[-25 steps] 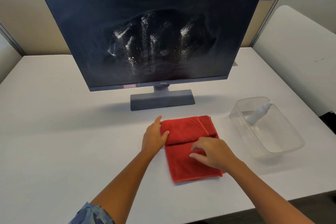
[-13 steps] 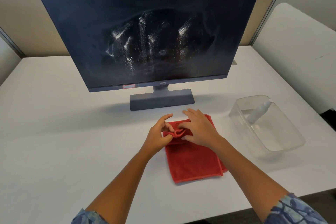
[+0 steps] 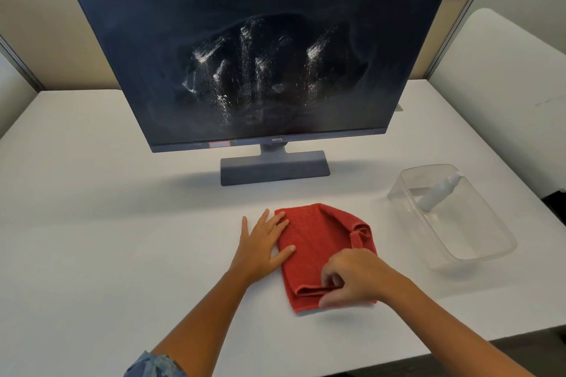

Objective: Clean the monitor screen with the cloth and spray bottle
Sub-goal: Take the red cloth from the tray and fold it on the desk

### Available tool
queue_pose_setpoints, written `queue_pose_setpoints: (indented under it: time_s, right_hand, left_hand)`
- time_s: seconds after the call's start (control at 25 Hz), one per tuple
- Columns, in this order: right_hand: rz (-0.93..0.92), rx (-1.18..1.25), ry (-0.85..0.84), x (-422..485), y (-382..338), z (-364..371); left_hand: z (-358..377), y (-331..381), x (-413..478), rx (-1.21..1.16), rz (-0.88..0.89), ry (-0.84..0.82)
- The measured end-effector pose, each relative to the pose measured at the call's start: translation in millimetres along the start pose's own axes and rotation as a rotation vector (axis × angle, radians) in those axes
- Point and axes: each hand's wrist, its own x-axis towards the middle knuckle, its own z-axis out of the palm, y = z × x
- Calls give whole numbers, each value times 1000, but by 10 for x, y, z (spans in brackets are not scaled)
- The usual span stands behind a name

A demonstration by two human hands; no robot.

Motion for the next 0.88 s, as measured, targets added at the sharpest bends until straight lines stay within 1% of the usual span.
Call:
queue_pose_setpoints:
  time_s: [0.08, 0.12, 0.16, 0.2, 0.28, 0.32, 0.4, 0.48, 0.52, 0.6, 0.64, 0.68, 0.84, 0.88]
  right_hand:
    - [116, 13, 166, 48, 40, -48]
    - [144, 18, 238, 68, 69, -76]
    - [144, 22, 272, 83, 109, -103]
    - [124, -2, 253, 88, 159, -129]
    - [99, -112, 146, 78, 265, -179]
    - [135, -131, 149, 66, 323, -187]
    - [309, -100, 280, 74, 455, -204]
    - [505, -170, 354, 75, 605, -166]
    - [584, -184, 325, 57, 681, -140]
    - [687, -99, 238, -20, 775, -113]
    - [689, -38, 228, -47, 800, -92]
    - [652, -1, 255, -55, 790, -70]
    - [343, 33, 477, 92, 397, 172]
    - [298, 45, 503, 139, 289, 247]
  left_hand:
    - [52, 14, -28, 19, 3, 39]
    - [72, 19, -29, 14, -5, 58]
    - [83, 20, -27, 7, -19, 73]
    - [85, 17, -23, 3, -35, 81]
    - [80, 0, -13, 7, -58, 72]
    - [78, -8, -10, 13, -61, 67]
    - [66, -12, -14, 47, -67, 68]
    - [62, -8, -22, 93, -82, 73]
    - [63, -4, -25, 109, -88, 80]
    - [67, 4, -37, 139, -87, 94]
    - [70, 5, -43, 151, -83, 101]
    - [75, 6, -49, 156, -79, 109]
    - [77, 23, -56, 101, -35, 140]
    - [68, 31, -62, 88, 0, 150]
